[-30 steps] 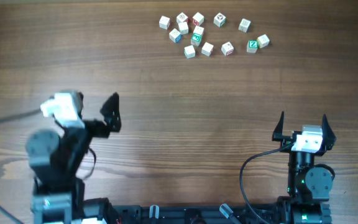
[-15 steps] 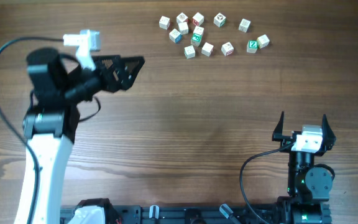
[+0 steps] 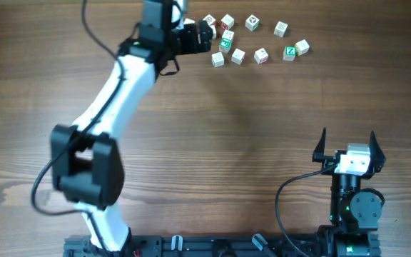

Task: Form a horizontal line
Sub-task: 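Reach the left gripper forward to the block cluster, then grasp the white Z block with the left gripper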

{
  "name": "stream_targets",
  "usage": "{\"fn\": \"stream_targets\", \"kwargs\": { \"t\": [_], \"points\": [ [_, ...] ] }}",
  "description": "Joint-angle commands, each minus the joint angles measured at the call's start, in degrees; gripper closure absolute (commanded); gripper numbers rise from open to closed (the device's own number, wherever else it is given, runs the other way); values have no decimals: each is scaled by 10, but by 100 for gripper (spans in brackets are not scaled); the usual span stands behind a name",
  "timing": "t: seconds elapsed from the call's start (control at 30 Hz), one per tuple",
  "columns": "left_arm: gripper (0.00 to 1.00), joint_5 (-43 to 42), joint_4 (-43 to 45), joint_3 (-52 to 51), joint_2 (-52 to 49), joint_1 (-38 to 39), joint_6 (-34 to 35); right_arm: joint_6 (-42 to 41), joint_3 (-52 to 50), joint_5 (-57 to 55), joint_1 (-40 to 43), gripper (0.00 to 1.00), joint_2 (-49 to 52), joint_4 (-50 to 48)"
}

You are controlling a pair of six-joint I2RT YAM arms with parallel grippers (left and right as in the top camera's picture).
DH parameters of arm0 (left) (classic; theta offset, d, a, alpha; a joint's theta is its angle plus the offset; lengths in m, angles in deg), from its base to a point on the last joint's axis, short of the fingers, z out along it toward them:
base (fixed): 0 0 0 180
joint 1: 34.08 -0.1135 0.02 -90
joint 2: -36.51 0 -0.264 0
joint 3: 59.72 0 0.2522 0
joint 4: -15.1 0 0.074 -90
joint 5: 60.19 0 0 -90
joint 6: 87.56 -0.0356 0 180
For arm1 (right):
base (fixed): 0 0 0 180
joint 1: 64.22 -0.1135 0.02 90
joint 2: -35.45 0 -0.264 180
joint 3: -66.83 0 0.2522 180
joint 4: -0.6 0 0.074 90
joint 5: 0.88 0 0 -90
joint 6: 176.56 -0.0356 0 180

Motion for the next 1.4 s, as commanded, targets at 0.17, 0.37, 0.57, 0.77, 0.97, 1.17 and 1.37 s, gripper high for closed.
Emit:
{"fn": "stream_targets", "kwargs": {
  "t": [0.17, 0.37, 0.57, 0.77, 0.97, 1.17, 1.37],
  "points": [
    [11, 118, 57, 57, -161, 70, 33, 5, 0, 9, -2, 0, -2, -2],
    [14, 153, 90, 57, -210, 71, 49, 5, 0, 9, -2, 0, -2, -2],
    [27, 149, 115, 57, -247, 71, 59, 5, 0, 9, -2, 0, -2, -2],
    [60, 150, 90, 57, -247, 73, 26, 5, 0, 9, -2, 0, -2, -2],
    [76, 181, 38, 58, -198, 76, 0, 5, 0, 9, -2, 0, -2, -2],
    [76, 181, -152, 57, -92, 122, 61, 5, 0, 9, -2, 0, -2, -2],
    [82, 181, -268, 57, -87, 166, 139, 5, 0, 9, -2, 0, -2, -2]
  ]
}}
